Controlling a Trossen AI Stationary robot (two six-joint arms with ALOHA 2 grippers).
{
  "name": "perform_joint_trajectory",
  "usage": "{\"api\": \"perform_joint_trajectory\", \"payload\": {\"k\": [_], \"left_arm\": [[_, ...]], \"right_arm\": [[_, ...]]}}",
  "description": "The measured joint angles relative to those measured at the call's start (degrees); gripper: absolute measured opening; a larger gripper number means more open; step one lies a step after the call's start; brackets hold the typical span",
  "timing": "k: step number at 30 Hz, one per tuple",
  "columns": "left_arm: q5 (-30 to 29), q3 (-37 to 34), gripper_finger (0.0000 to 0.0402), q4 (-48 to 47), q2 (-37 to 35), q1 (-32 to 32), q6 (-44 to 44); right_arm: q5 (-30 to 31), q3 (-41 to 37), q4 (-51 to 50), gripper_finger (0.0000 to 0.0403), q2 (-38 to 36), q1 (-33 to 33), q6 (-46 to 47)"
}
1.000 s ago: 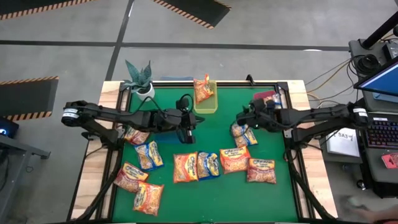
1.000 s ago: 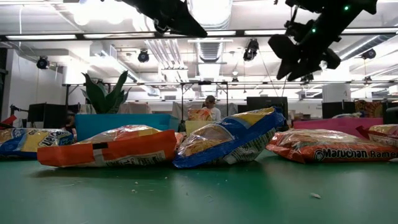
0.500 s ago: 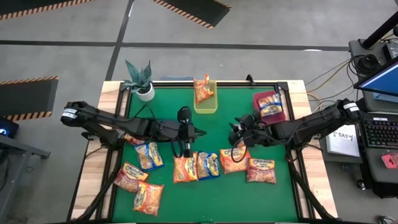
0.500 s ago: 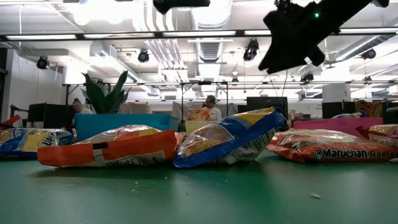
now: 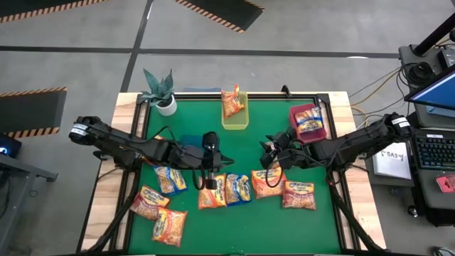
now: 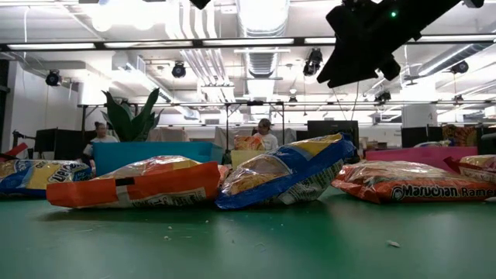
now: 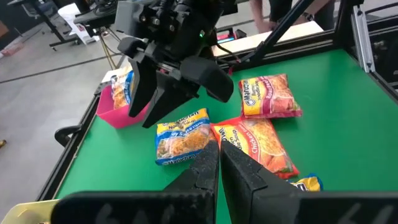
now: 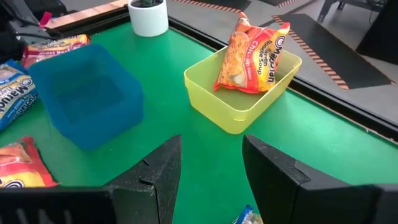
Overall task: Sort Maruchan noodles
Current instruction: Put the blue noodle pack into the red bin
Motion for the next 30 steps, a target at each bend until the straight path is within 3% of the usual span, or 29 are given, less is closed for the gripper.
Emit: {"api": "perform_joint_trajectory", "payload": {"k": [25, 30], "left_arm": [[0.0, -0.48, 0.0, -0.5, -0.02, 0.02, -4.35], [0.0, -0.48, 0.0, -0.99, -0.02, 0.02, -4.04]], "right_arm": [[-0.12, -0.09, 2.97, 0.016, 4.51, 0.37, -3.24], [-3.74, -0.09, 2.93, 0.016, 4.64, 1.47, -4.43]]}}
